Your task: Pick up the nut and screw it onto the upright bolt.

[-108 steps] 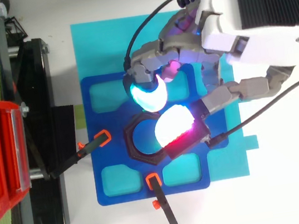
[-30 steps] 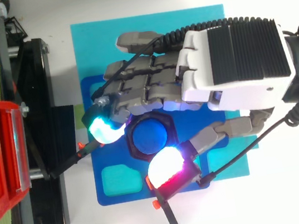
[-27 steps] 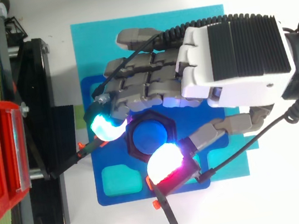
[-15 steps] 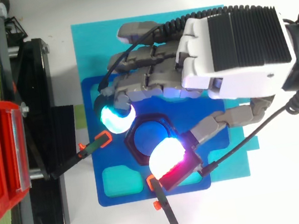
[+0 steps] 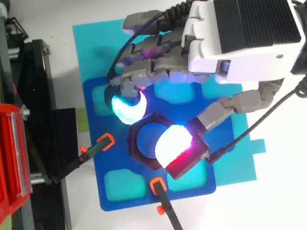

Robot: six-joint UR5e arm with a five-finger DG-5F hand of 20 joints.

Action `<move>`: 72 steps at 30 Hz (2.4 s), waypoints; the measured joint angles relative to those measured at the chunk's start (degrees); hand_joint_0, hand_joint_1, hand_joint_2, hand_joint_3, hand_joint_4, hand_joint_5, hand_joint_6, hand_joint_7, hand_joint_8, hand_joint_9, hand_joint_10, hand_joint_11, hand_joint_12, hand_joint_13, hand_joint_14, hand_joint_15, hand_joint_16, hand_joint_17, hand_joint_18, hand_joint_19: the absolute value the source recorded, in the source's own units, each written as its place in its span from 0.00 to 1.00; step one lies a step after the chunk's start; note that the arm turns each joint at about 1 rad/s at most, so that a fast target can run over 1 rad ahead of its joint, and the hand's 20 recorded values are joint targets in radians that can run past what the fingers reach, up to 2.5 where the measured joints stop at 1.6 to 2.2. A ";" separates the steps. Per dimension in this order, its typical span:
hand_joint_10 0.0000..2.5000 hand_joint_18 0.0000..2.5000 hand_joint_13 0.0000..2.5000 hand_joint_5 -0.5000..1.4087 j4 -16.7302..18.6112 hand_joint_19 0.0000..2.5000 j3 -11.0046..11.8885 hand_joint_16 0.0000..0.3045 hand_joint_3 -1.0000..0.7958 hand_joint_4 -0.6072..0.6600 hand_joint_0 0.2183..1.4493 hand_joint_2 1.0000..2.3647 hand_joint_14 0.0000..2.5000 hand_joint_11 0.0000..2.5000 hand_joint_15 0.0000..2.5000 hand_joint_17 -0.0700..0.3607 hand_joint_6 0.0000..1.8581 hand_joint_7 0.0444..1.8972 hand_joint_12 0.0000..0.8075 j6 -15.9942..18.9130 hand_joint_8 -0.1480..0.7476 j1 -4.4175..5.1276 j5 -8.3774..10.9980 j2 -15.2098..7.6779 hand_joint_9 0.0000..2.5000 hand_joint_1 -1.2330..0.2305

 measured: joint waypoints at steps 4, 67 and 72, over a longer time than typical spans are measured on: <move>0.00 0.15 0.28 0.26 0.06 0.00 0.02 0.08 0.28 0.61 0.25 0.00 0.00 0.05 0.00 0.29 0.30 0.71 0.31 -0.02 0.47 -0.33 -0.34 0.00 0.43 0.58; 0.00 0.00 0.01 0.17 1.68 0.00 0.04 0.14 0.28 0.55 0.20 0.00 0.00 0.00 0.00 0.38 0.27 0.32 0.40 -0.54 0.38 0.69 1.13 0.39 0.09 0.71; 0.00 0.00 0.01 0.17 1.70 0.00 0.06 0.14 0.28 0.57 0.20 0.00 0.00 0.00 0.00 0.38 0.27 0.35 0.40 -0.47 0.39 1.96 2.14 0.42 0.09 0.72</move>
